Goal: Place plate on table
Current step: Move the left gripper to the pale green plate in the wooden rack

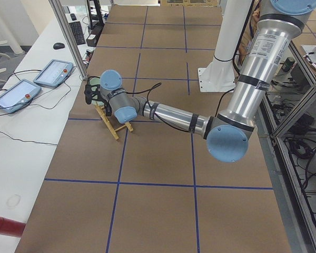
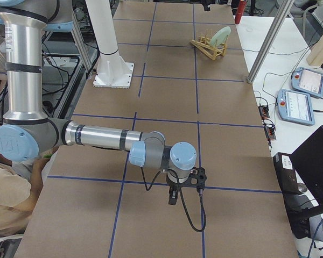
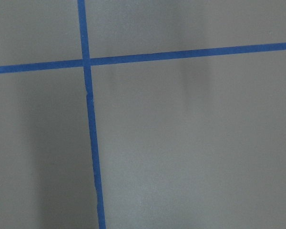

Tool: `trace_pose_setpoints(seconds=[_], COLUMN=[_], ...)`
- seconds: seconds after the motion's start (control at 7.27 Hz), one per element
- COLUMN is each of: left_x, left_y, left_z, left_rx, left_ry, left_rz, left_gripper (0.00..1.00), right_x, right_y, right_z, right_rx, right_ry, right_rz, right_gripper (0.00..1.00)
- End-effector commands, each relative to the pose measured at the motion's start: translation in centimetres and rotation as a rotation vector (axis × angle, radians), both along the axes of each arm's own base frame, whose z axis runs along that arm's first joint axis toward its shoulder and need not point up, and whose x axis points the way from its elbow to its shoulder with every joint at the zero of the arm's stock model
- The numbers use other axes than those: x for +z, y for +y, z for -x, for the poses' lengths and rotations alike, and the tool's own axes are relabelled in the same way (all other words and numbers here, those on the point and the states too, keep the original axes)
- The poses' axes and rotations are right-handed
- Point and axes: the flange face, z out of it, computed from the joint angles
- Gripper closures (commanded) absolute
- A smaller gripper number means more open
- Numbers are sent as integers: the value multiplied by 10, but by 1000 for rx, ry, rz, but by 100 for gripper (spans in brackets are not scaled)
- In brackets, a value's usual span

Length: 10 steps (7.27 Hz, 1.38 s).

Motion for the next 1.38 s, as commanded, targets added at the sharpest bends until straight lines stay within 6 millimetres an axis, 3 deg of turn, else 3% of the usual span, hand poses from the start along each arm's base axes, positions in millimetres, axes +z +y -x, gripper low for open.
trace_pose_setpoints(seconds=[0.0, 0.14, 0.28, 0.41, 0.55, 0.69, 0.96, 1.1, 1.24], left_x=[-47, -66, -76, -69, -74, -83, -83, -82, -83], left_y=[-17, -34, -40, -53, -54, -49, -48, -47, -47], left_z=[-48, -66, -92, -107, -110, -139, -153, -156, -156], left_rx=[-235, -282, -262, -269, -275, -269, -265, -254, -253], left_ry=[282, 368, 376, 386, 425, 421, 332, 314, 313], left_rz=[118, 207, 222, 300, 347, 325, 165, 138, 134], left_gripper=[0, 0, 0, 0, 0, 0, 4, 17, 51], right_x=[0, 0, 0, 0, 1, 0, 0, 1, 0], right_y=[0, 0, 0, 0, 1, 0, 0, 1, 0], right_z=[0, 0, 0, 0, 0, 0, 0, 0, 0], right_rx=[0, 0, 0, 0, 0, 0, 0, 0, 0], right_ry=[0, 0, 0, 0, 0, 0, 0, 0, 0], right_rz=[0, 0, 0, 0, 2, 0, 0, 2, 0], right_gripper=[0, 0, 0, 0, 0, 0, 0, 0, 0])
